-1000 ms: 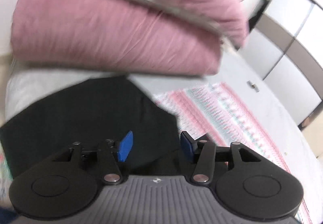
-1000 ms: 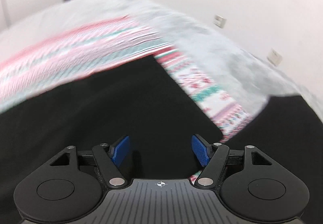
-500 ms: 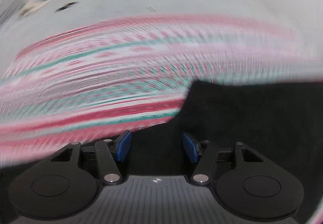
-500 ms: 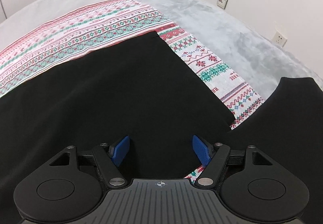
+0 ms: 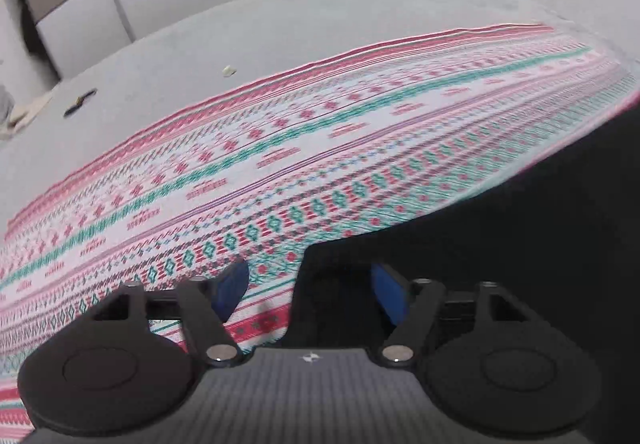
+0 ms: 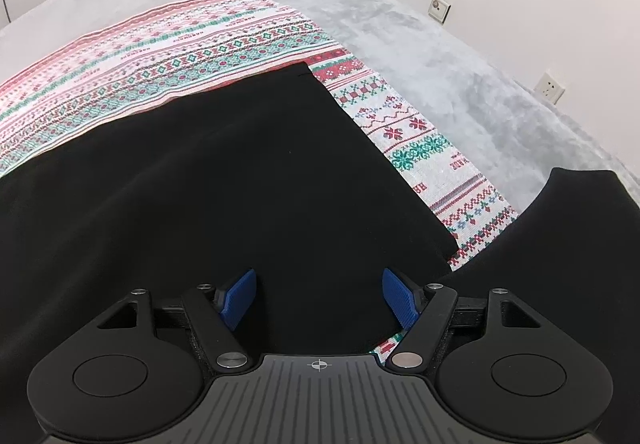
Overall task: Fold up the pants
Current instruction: 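Open the left gripper and smooth the folded trousers with both grippers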
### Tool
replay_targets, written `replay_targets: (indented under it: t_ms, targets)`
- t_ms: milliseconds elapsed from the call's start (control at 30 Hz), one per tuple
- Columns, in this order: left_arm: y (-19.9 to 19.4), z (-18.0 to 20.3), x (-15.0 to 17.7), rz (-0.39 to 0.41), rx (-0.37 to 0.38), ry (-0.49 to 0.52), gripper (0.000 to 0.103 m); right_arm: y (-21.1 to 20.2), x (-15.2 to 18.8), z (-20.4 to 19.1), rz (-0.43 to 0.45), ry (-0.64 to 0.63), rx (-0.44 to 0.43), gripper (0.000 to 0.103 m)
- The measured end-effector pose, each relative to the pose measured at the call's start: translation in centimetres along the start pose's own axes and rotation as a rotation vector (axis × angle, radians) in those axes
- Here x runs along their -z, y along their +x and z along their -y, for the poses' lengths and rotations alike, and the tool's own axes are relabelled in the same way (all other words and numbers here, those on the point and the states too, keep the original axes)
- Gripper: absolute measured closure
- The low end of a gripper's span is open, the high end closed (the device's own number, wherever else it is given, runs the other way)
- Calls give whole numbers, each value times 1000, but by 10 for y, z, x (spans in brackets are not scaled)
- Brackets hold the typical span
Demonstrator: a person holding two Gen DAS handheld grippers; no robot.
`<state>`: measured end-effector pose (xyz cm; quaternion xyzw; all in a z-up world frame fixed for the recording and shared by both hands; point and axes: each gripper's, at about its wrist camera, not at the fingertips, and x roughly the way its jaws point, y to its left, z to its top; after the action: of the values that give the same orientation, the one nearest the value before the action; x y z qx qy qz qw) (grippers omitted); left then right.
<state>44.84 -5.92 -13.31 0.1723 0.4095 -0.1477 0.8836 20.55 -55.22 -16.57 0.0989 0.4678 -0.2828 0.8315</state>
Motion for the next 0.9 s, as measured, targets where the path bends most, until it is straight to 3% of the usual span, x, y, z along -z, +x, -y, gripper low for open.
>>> replay_targets:
  t_ms: [67, 100, 133, 167, 200, 267, 400, 500, 567, 667, 733, 800, 900]
  targets:
    - [8, -2, -2, -40, 15, -45, 16, 0, -1, 0, 2, 3, -3, 32]
    - [9, 0, -2, -62, 33, -81, 23, 0, -1, 1, 0, 10, -10, 32]
    - [14, 0, -2, -96, 44, -131, 38, 0, 0, 2, -1, 19, -16, 32]
    - [16, 1, -2, -104, 55, -166, 72, 0, 0, 4, 0, 29, -24, 32]
    - [14, 6, -4, -85, 34, -163, 78, 1, -1, 6, 5, 38, -31, 32]
    - [6, 16, -7, -23, -28, -118, 79, 2, -1, 11, 14, 53, -40, 34]
    - [-10, 10, -13, 102, -53, -166, 79, 2, -3, 21, 28, 92, -56, 40]
    - [16, 31, -6, 61, -126, -71, 78, 5, -4, 24, 50, 106, -65, 40]
    - [25, 39, 3, 87, -156, -55, 77, 7, -4, 25, 57, 116, -55, 40]
    - [25, 31, 7, 107, -151, -175, 63, 6, -6, 33, 74, 142, -45, 41]
    - [23, 23, 4, 121, -160, -194, 56, 2, -8, 40, 116, 152, -45, 41]
    - [5, 15, 1, 141, -188, -219, 31, -2, -10, 48, 145, 178, -7, 39]
    - [-38, -1, 10, 180, -120, -326, 24, -6, -13, 64, 173, 230, -37, 38]
